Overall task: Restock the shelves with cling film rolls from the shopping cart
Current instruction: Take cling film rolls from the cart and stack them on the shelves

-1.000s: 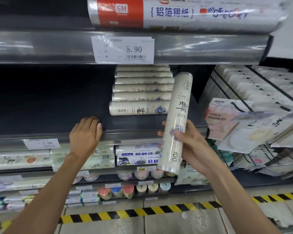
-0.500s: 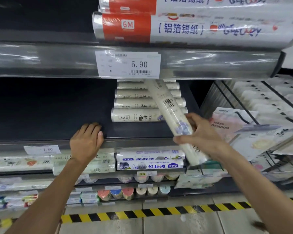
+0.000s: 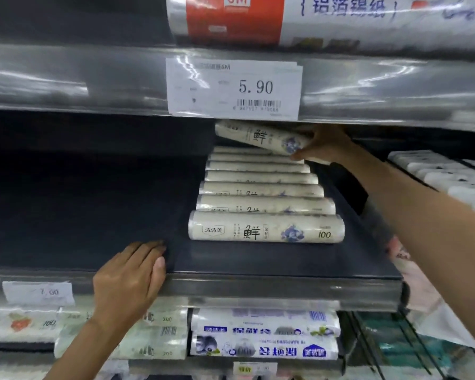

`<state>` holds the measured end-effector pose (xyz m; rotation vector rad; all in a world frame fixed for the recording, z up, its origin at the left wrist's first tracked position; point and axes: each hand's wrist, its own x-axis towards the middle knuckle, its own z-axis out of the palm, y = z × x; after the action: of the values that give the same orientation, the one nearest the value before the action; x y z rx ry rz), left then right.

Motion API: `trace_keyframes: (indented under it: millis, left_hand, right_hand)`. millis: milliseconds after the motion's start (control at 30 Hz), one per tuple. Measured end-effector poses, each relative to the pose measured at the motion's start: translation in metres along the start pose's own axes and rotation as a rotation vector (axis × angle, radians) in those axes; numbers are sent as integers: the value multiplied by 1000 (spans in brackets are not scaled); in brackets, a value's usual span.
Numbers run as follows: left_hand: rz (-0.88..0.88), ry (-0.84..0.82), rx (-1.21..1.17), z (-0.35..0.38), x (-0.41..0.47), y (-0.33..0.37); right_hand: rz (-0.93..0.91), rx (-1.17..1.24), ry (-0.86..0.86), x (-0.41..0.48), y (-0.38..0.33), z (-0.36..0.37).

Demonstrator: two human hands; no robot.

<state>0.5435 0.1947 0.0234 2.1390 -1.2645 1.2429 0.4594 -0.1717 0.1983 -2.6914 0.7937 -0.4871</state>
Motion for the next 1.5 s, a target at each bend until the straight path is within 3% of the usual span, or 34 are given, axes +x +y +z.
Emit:
trace_keyframes:
  millis: [167, 333, 500, 800, 1067, 1267, 1500]
  left_hand:
    - [4, 25, -20, 2, -3, -1]
    - [11, -25, -52, 4, -3, -7]
    - [-20, -57, -98, 0, -2, -6]
    - [-15, -53, -85, -3, 0, -4]
    - [-72, -76, -77, -6, 0, -1]
    - [-56, -97, -73, -5, -1, -2]
    - [-64, -85, -29, -11, 6, 5]
  right_hand:
    - [-76, 57, -61, 43, 22, 18]
    - [-136, -42, -147, 81, 26, 45]
    - [-161, -47, -108, 97, 29, 60]
    - [-9, 411, -195, 100, 61, 47]
    - [-54, 205, 19, 98, 63, 64]
    - [-34, 197, 39, 99, 66, 71]
    - [128, 276, 106, 71, 73, 69]
